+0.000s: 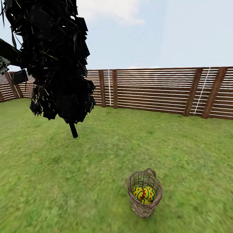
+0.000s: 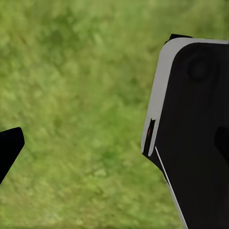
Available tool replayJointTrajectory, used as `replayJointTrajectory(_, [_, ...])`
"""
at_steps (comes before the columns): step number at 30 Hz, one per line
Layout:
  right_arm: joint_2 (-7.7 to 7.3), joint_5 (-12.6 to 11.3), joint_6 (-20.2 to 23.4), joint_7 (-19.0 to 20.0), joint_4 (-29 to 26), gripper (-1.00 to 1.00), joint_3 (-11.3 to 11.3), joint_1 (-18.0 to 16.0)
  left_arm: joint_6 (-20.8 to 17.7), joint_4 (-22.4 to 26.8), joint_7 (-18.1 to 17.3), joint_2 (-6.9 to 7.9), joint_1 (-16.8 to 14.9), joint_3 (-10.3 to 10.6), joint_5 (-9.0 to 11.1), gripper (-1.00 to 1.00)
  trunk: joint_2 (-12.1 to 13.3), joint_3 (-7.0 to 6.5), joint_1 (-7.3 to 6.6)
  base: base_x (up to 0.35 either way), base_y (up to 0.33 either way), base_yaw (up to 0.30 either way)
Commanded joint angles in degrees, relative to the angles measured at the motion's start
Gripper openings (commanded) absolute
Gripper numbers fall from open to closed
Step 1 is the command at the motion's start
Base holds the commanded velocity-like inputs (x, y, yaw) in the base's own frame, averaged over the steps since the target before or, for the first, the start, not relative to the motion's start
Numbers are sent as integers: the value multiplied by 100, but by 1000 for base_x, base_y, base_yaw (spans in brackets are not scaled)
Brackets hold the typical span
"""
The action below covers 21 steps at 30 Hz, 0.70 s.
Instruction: Take the three Easter eggs out of the wicker basket on the lawn in the garden, then place them on the lawn next to a single tree (choose any tree) so that all three eggs are next to the same tree and none are left in the basket.
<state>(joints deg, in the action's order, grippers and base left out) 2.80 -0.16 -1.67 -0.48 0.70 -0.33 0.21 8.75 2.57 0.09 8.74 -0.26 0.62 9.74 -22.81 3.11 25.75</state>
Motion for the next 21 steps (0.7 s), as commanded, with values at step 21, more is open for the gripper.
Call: replayJointTrajectory(21, [1,-2,-18,-9,13,100,-5,-4,415,148,-4,90,-8,8,30,100,-11,10,3,1,0,0])
